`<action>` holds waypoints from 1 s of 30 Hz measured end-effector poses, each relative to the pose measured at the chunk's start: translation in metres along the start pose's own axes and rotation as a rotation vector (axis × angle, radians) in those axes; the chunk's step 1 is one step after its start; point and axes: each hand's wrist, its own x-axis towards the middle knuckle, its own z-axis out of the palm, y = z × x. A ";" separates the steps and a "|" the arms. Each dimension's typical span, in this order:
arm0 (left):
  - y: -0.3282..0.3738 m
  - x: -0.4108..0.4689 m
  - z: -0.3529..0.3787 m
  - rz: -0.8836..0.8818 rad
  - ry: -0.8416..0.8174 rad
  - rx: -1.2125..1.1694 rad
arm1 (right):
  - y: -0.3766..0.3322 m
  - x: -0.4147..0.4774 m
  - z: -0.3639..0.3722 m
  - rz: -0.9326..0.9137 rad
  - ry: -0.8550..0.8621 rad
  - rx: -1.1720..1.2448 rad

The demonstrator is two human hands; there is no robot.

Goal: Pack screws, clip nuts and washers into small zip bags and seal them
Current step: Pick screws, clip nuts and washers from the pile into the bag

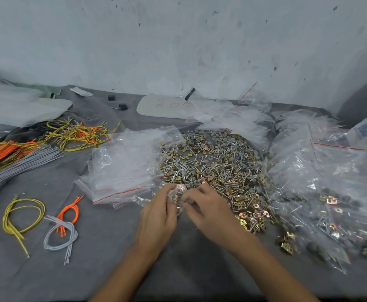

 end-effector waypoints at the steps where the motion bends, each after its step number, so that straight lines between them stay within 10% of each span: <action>1: 0.000 0.000 0.000 0.000 -0.010 -0.007 | -0.002 0.002 0.003 -0.018 0.005 -0.038; 11: -0.002 0.001 -0.002 0.012 -0.011 -0.023 | -0.012 0.011 0.020 -0.044 -0.006 -0.113; 16: -0.004 0.000 0.000 0.003 0.012 -0.030 | -0.005 0.009 0.015 0.075 0.212 0.075; 20: 0.003 0.000 -0.002 -0.016 -0.057 0.000 | -0.003 0.022 0.014 0.311 -0.029 0.180; 30: 0.013 -0.035 -0.037 0.064 -0.032 0.167 | -0.017 0.011 0.000 0.479 0.126 0.641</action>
